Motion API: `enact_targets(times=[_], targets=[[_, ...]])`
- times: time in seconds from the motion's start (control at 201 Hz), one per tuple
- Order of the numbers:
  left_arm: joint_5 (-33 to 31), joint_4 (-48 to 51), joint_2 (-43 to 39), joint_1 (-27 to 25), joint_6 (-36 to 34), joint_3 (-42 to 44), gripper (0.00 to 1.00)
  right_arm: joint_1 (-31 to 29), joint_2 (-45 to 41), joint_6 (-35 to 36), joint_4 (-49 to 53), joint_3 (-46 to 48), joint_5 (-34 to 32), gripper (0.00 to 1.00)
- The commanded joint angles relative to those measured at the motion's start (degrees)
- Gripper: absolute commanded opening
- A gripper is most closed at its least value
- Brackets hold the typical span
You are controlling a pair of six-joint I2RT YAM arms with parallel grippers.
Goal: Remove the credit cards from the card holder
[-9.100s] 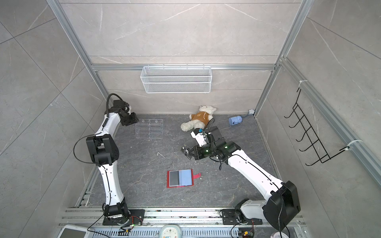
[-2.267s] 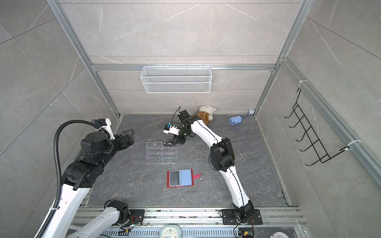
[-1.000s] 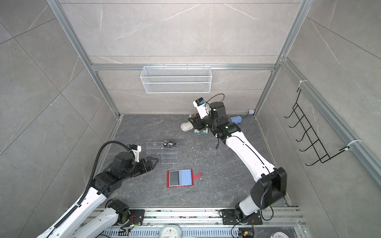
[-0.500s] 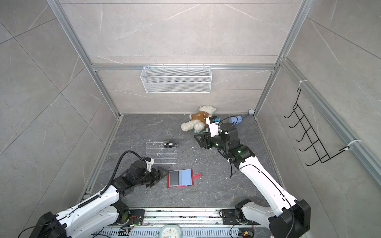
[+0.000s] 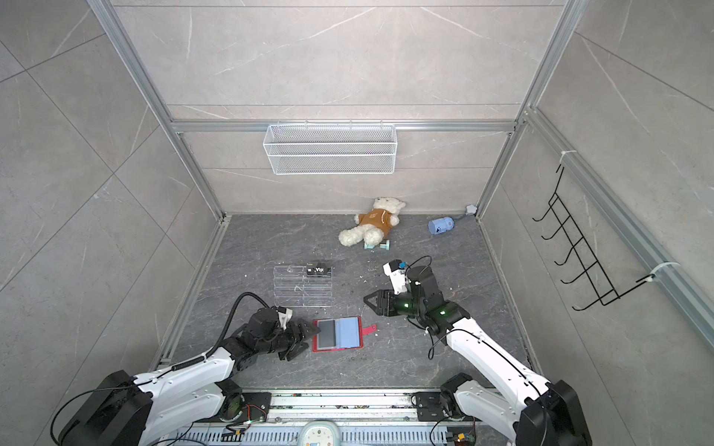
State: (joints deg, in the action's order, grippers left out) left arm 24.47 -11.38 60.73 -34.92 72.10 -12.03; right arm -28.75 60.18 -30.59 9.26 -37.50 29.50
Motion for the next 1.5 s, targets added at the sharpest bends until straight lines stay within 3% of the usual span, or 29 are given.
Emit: enact_targets(times=[0.0,0.199,0.398,0.851,1.309,1.498], targets=[[1.9,-5.7,2.3,-0.2,2.6,1.0,0.78,-4.2,1.5,-4.6,-4.6,1.9,-1.3,0.55],[2.5,-9.6,6.2,-0.2,2.9,1.4,0.77,-14.1,8.8,-7.2,-9.1,2.8,-7.2,0.47],[2.6,-10.8,7.1,-0.2,2.9,2.1,0.73,-16.6,16.2,-10.1,-14.4,3.8,-9.7,0.39],[4.9,-14.4,6.1,-0.3,1.7,0.9,0.69,-18.5,26.3,-11.3,-17.1,5.4,-12.9,0.30],[4.8,-15.8,6.3,-1.0,0.7,-0.2,0.35,-18.6,27.7,-11.0,-17.4,6.3,-13.0,0.29],[4.9,-15.9,7.3,-1.6,0.2,-0.4,0.27,-18.6,27.6,-11.3,-17.5,6.2,-12.5,0.28]])
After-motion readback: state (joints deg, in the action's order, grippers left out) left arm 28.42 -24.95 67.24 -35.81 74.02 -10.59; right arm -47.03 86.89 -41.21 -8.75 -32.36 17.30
